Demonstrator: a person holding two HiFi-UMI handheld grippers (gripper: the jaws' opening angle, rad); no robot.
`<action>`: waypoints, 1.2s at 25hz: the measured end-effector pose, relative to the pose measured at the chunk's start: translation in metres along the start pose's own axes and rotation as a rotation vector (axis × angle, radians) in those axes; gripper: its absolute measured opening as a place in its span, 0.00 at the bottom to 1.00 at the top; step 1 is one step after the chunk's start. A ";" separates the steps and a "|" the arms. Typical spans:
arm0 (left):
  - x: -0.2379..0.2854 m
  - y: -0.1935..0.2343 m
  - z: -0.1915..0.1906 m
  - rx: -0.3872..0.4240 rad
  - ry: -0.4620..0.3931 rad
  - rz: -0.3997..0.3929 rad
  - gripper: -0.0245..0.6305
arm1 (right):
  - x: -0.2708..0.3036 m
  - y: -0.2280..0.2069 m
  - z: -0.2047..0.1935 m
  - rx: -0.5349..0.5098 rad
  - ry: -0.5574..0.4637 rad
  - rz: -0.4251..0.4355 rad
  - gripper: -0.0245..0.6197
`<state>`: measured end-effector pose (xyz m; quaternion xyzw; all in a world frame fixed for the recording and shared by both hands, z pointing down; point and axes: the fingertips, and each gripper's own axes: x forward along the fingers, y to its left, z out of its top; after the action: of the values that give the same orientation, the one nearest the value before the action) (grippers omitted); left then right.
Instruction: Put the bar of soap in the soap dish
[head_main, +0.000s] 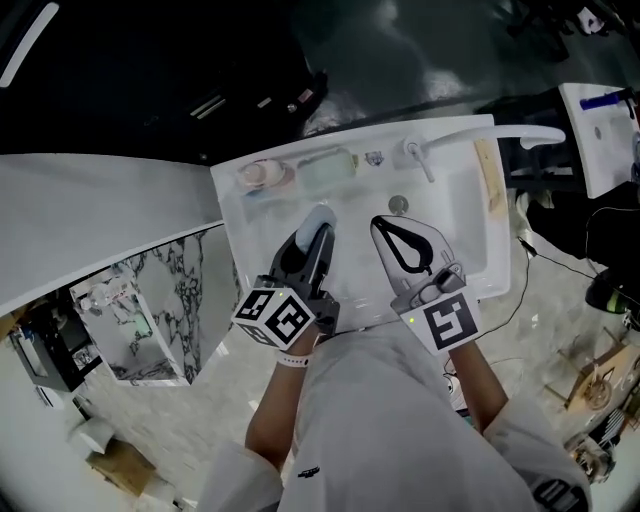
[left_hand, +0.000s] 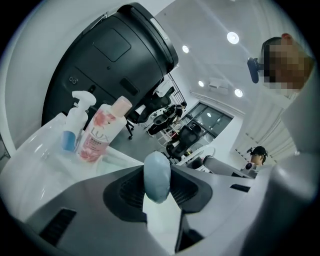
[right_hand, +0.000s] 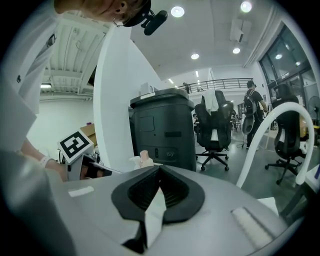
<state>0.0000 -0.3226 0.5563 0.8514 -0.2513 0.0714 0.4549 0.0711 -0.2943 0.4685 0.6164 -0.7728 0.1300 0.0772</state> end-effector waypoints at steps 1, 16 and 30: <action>0.004 0.003 0.000 -0.002 0.002 0.003 0.22 | 0.004 -0.002 -0.002 0.003 0.005 0.002 0.06; 0.062 0.050 -0.005 -0.042 0.057 0.045 0.22 | 0.045 -0.023 -0.041 0.057 0.062 0.005 0.06; 0.122 0.082 -0.020 -0.028 0.159 0.082 0.22 | 0.062 -0.044 -0.064 0.146 0.088 -0.016 0.06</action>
<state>0.0668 -0.3884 0.6713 0.8255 -0.2501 0.1536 0.4821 0.0972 -0.3425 0.5518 0.6202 -0.7522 0.2123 0.0667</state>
